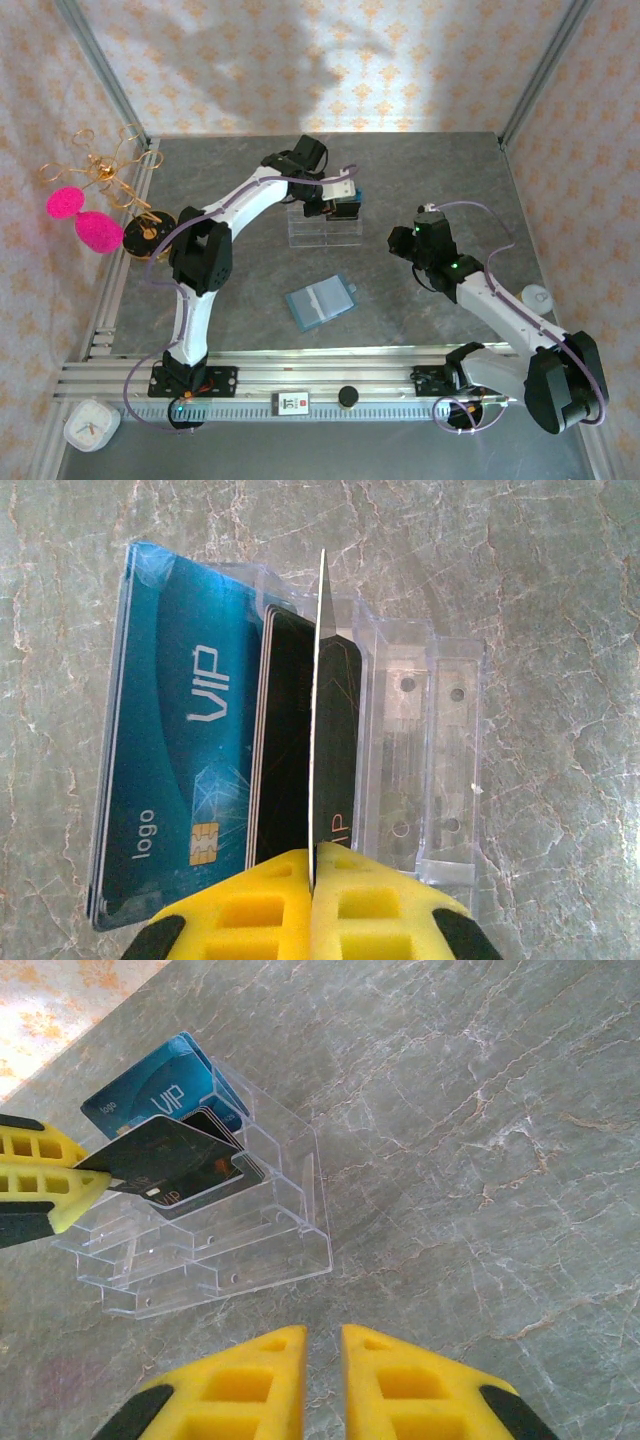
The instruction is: Take the credit cards out of the card holder
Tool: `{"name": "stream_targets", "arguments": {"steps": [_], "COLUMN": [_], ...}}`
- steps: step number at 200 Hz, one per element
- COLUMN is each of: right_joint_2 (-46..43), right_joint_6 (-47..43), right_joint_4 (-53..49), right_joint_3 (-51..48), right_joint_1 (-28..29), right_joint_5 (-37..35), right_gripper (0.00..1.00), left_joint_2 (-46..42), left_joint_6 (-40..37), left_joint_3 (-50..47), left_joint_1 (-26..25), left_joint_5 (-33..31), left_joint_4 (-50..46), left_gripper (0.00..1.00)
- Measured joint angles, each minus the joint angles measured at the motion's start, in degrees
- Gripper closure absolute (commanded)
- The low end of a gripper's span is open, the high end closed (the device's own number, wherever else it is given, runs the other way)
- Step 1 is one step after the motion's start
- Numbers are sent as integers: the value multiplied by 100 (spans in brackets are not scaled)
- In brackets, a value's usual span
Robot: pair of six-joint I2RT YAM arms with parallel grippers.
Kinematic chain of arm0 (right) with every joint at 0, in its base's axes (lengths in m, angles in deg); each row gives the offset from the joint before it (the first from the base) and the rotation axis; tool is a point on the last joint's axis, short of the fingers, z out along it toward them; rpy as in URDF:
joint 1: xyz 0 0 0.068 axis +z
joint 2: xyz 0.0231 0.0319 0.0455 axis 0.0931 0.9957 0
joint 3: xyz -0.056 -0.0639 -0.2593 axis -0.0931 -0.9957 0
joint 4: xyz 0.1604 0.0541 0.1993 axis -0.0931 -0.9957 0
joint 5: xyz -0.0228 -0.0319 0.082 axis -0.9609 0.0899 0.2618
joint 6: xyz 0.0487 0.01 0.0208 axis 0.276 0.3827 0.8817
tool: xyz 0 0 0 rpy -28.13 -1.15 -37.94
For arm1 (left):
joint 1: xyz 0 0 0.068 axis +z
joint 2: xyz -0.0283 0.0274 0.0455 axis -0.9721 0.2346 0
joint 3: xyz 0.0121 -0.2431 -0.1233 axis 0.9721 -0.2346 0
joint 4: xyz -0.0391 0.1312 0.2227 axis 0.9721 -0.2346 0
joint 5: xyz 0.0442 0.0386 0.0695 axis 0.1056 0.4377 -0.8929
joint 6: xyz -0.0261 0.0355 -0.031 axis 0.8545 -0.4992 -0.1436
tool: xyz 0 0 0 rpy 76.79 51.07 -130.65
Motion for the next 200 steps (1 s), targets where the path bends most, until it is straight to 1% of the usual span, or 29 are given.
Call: {"name": "stream_targets", "arguments": {"steps": [29,39,62,68,77,89,105,125,127,129,132,137,140,146,153,162,168,192,200], "right_joint_2": [0,0,0,0,0,0,0,0,0,0,0,0,0,-2,-13,-42,-72,-223,-291], "right_joint_6": [0,0,-2,0,0,-39,-28,-74,-96,-111,-92,-151,-116,-153,-192,-225,-243,-260,-243], "right_joint_4": [2,2,2,2,4,4,22,55,57,66,76,92,109,144,177,210,229,286,304], "right_joint_3": [-2,0,0,-2,0,-2,0,-2,-2,0,-2,-2,-2,-2,-4,-7,-7,-7,-11], "right_joint_1": [0,0,0,0,0,0,0,0,0,0,0,0,0,0,0,0,0,0,0], "right_joint_5": [22,39,101,105,129,157,201,293,299,313,330,365,396,431,450,474,472,382,308], "right_gripper": [84,84,82,79,73,65,58,50,48,41,34,24,20,17,16,15,14,12,6], "left_joint_2": [17,17,17,17,17,17,-15,-254,-306,-367,-479,-647,-789,-1102,-1510,-2111,-2542,-4168,-4623], "left_joint_6": [2,20,125,190,247,420,625,960,1008,1078,1134,1279,1349,1539,1825,2249,2538,3899,4404], "left_joint_3": [0,0,0,0,4,17,31,-26,-68,-109,-181,-321,-433,-697,-1067,-1655,-2068,-3947,-4607], "left_joint_1": [-24,-26,-26,-26,-26,-26,-26,-24,-22,-20,-13,-11,-9,0,7,31,46,107,107], "left_joint_5": [-2,-2,-42,-61,-87,-107,-59,125,149,173,208,256,291,363,446,518,566,549,407], "left_joint_4": [0,0,33,63,94,170,289,481,535,592,678,793,903,1158,1493,2057,2461,4411,5119], "left_gripper": [100,93,81,79,74,70,67,60,59,57,55,46,40,31,21,14,2,1,1]}}
